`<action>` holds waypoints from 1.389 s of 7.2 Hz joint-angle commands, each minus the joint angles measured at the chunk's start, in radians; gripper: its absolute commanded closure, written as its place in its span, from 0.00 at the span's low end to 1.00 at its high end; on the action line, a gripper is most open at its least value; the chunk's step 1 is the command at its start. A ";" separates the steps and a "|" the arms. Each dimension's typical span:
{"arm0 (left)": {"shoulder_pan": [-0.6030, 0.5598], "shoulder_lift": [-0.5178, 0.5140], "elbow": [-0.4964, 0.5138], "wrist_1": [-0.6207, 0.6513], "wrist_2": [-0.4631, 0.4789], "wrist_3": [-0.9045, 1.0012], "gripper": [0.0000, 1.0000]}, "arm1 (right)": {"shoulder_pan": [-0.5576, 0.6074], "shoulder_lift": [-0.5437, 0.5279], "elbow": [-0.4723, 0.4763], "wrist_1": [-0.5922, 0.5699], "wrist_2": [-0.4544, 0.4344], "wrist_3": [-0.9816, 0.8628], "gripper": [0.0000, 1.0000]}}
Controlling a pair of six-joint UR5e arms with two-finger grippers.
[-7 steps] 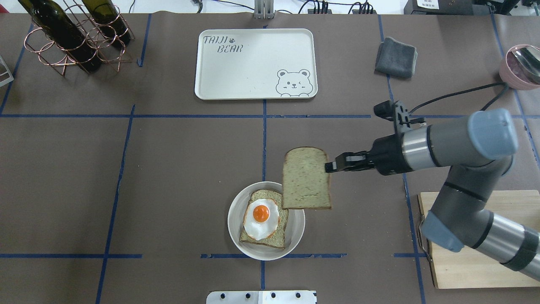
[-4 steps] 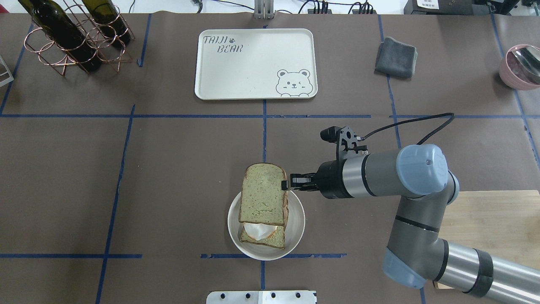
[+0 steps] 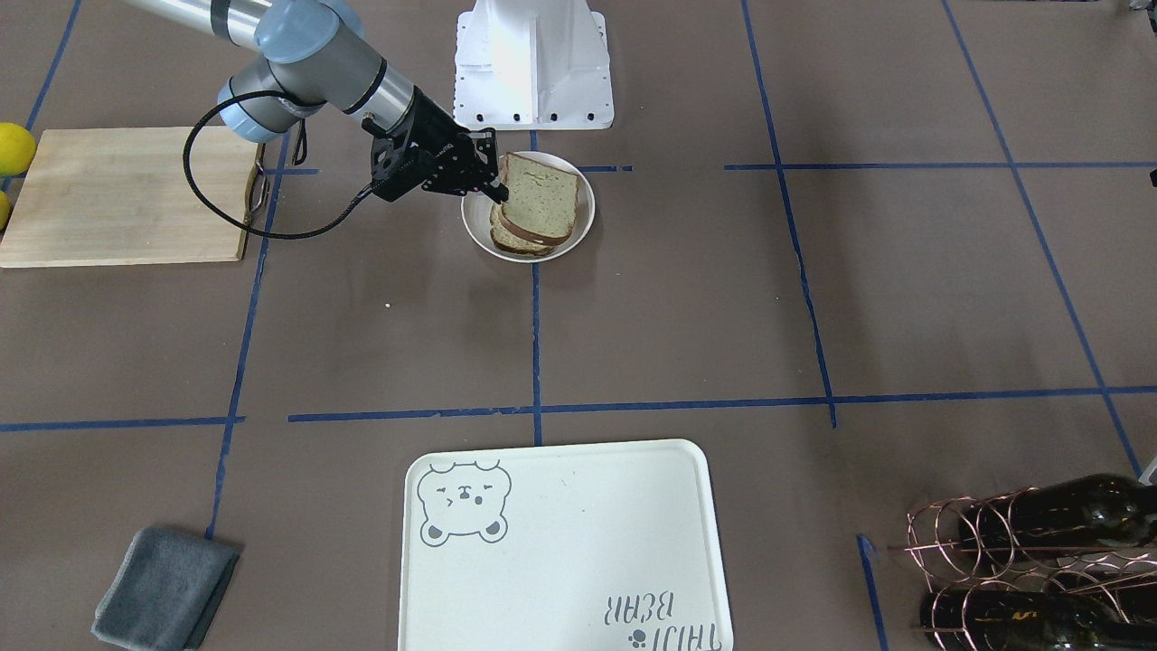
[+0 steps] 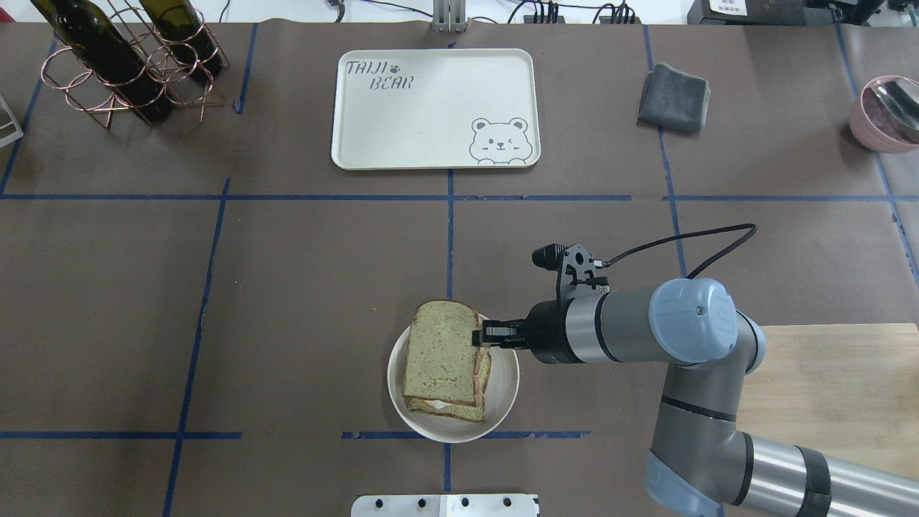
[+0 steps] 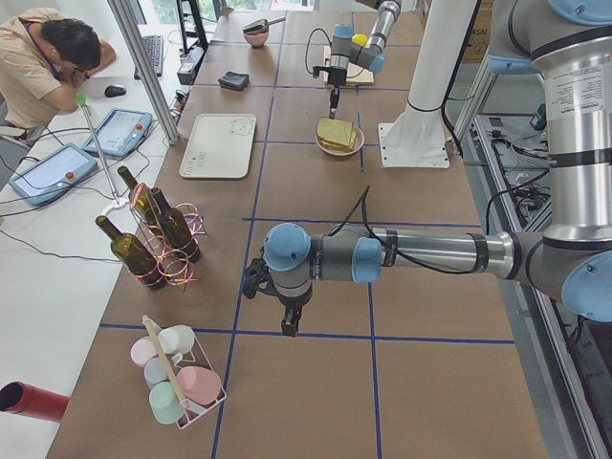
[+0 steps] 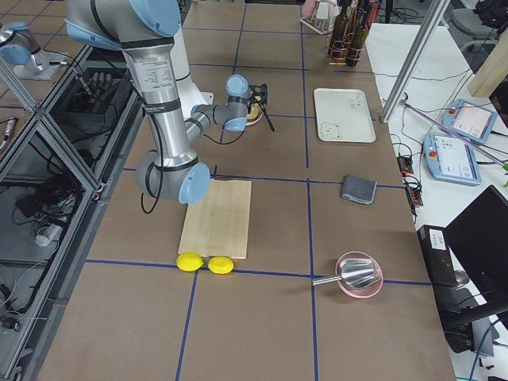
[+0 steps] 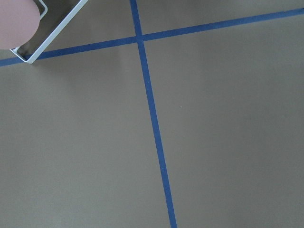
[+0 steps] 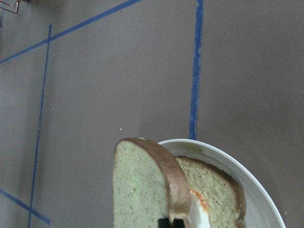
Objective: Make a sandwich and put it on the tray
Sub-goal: 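Lower the bread onto the egg toast and open the right gripper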
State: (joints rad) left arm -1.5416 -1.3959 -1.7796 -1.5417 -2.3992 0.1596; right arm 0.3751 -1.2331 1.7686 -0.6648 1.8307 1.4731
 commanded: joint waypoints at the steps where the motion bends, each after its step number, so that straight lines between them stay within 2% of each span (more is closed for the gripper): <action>1: 0.000 0.000 0.000 0.000 -0.001 0.000 0.00 | -0.010 -0.014 -0.018 0.001 -0.002 -0.002 1.00; 4: 0.000 0.000 0.000 0.000 0.000 0.000 0.00 | -0.015 -0.035 -0.020 0.001 0.001 -0.005 1.00; 5: 0.000 0.000 0.000 0.000 -0.001 0.000 0.00 | -0.016 -0.029 -0.020 0.001 0.001 -0.005 0.35; 6: 0.000 0.000 0.000 0.000 -0.002 0.000 0.00 | -0.015 -0.029 -0.014 -0.001 -0.007 -0.005 0.00; 8: 0.000 0.000 -0.006 0.000 0.000 0.000 0.00 | 0.001 -0.039 -0.014 -0.040 0.002 -0.014 0.00; 9: 0.000 -0.009 -0.006 0.000 0.000 0.000 0.00 | 0.034 -0.029 -0.014 -0.138 0.013 -0.060 0.00; 10: 0.000 -0.014 -0.007 0.000 0.003 0.001 0.00 | 0.083 -0.022 -0.009 -0.215 0.065 -0.164 0.00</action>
State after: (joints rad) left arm -1.5417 -1.4034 -1.7853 -1.5417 -2.3986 0.1599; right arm 0.4085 -1.2632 1.7559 -0.7853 1.8519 1.4038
